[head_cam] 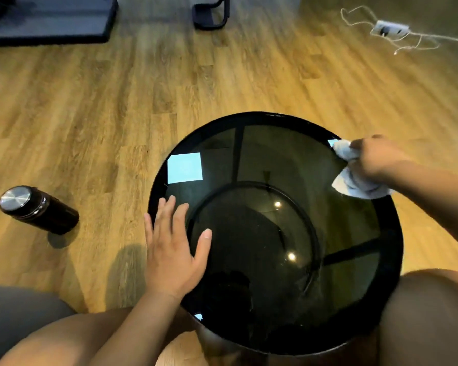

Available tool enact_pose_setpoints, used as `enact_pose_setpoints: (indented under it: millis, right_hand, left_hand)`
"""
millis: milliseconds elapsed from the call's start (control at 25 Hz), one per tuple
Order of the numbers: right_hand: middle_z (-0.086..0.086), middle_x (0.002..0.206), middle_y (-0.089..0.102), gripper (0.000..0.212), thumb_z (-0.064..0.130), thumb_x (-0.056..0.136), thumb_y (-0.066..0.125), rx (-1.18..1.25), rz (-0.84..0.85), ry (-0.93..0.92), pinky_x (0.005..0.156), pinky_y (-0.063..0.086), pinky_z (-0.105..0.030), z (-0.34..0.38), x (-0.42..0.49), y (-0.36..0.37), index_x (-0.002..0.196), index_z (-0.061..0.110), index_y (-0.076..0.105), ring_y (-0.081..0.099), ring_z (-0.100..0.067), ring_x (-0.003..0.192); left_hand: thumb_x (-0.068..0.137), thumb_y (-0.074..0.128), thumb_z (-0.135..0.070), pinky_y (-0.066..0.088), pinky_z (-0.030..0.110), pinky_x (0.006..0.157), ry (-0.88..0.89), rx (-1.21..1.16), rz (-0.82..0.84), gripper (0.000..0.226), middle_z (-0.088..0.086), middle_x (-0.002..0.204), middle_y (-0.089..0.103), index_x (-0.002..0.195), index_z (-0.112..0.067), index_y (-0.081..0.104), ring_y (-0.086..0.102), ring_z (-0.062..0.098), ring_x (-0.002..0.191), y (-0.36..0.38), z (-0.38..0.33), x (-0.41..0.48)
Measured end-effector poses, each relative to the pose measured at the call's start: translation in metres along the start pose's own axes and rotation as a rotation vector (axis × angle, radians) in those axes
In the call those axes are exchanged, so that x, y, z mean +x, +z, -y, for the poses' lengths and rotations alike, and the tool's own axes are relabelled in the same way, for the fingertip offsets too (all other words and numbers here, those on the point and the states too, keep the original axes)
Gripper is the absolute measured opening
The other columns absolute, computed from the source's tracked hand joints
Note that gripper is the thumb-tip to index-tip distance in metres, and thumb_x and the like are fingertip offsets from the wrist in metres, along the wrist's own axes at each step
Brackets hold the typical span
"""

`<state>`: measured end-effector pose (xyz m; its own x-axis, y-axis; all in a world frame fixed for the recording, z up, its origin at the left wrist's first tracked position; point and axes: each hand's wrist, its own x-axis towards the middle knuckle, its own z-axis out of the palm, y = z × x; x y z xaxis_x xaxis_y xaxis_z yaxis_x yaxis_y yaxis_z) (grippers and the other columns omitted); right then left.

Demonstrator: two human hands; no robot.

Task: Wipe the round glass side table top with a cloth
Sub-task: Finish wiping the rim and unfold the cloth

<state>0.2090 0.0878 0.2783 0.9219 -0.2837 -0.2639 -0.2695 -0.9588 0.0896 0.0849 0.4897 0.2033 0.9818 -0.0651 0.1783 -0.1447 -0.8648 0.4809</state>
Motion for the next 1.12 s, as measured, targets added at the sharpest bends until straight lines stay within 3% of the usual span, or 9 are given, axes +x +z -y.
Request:
enact_pose_setpoints:
  millis: [200,280,360,480,560,640,760,880,1120]
  right_hand:
    - [-0.012,0.113,0.070,0.035,0.026,0.084,0.066,0.286,0.040,-0.026,0.081,0.050,-0.031,-0.017,-0.158,0.038,0.119,0.024,0.067,0.065,-0.030,0.105]
    - [-0.007,0.095,0.072,0.034,0.020,0.081,0.077,0.689,0.084,-0.075,0.071,0.052,-0.025,-0.003,-0.202,0.045,0.114,0.021,0.071,0.071,-0.013,0.084]
    - [-0.012,0.083,0.068,0.031,0.018,0.077,0.083,1.174,0.113,-0.065,0.060,0.055,-0.026,0.008,-0.230,0.037,0.106,0.019,0.070,0.067,-0.009,0.065]
    - [-0.019,0.096,0.071,0.029,0.016,0.071,0.079,1.731,0.218,-0.087,0.081,0.057,-0.043,0.027,-0.262,0.019,0.096,0.011,0.065,0.070,-0.028,0.085]
    - [-0.015,0.098,0.070,0.024,0.018,0.075,0.074,1.930,0.367,-0.164,0.087,0.056,-0.041,0.039,-0.274,0.008,0.094,0.009,0.064,0.068,-0.027,0.091]
    - [-0.022,0.117,0.065,0.048,0.027,0.077,0.078,2.070,0.516,-0.223,0.103,0.048,-0.051,0.046,-0.281,0.003,0.113,0.000,0.062,0.062,-0.034,0.111]
    - [-0.027,0.140,0.050,0.062,0.026,0.089,0.069,2.135,0.646,-0.302,0.111,0.037,-0.057,0.051,-0.289,-0.001,0.140,-0.001,0.045,0.049,-0.042,0.130]
    - [-0.022,0.124,0.061,0.052,0.024,0.085,0.069,2.037,0.727,-0.405,0.104,0.047,-0.050,0.055,-0.300,-0.007,0.132,0.003,0.057,0.061,-0.035,0.113]
    - [-0.019,0.117,0.068,0.052,0.014,0.068,0.083,1.925,0.381,-0.322,0.091,0.055,-0.046,0.036,-0.302,-0.028,0.116,0.009,0.065,0.067,-0.034,0.107]
  left_hand:
    - [0.093,0.041,-0.046,0.005,0.053,0.122,0.068,0.101,0.026,0.051,0.009,0.142,0.053,0.127,-0.012,0.055,0.032,0.028,0.146,-0.009,-0.017,-0.008]
    - [0.096,0.052,-0.036,0.016,0.043,0.122,0.108,-0.032,0.134,0.031,0.004,0.131,0.061,0.116,-0.015,0.062,0.041,0.023,0.140,-0.012,-0.044,-0.023]
    - [0.096,0.056,-0.034,0.038,0.029,0.105,0.003,-0.311,0.341,0.021,-0.003,0.116,0.067,0.108,-0.020,0.066,0.057,0.017,0.122,-0.022,-0.087,-0.041]
    - [0.096,0.056,-0.043,0.050,0.027,0.090,-0.211,-0.750,0.548,0.027,-0.010,0.106,0.070,0.111,-0.024,0.067,0.065,0.008,0.103,-0.047,-0.148,-0.059]
    - [0.095,0.058,-0.043,0.056,0.030,0.087,-0.277,-0.936,0.547,0.029,-0.008,0.106,0.072,0.115,-0.023,0.065,0.069,0.008,0.098,-0.062,-0.169,-0.066]
    - [0.092,0.064,-0.040,0.057,0.030,0.082,-0.344,-1.064,0.464,0.032,-0.003,0.107,0.073,0.117,-0.020,0.063,0.071,0.010,0.097,-0.077,-0.177,-0.074]
    - [0.088,0.071,-0.031,0.054,0.030,0.080,-0.387,-1.167,0.435,0.044,-0.001,0.116,0.070,0.129,-0.024,0.057,0.068,0.015,0.104,-0.092,-0.173,-0.083]
    - [0.088,0.069,-0.018,0.051,0.029,0.077,-0.346,-1.264,0.531,0.046,0.004,0.122,0.068,0.131,-0.025,0.056,0.066,0.019,0.107,-0.106,-0.167,-0.087]
    - [0.091,0.065,-0.010,0.058,0.037,0.086,-0.313,-1.367,0.364,0.034,0.011,0.113,0.073,0.124,-0.019,0.063,0.071,0.024,0.103,-0.126,-0.164,-0.092]
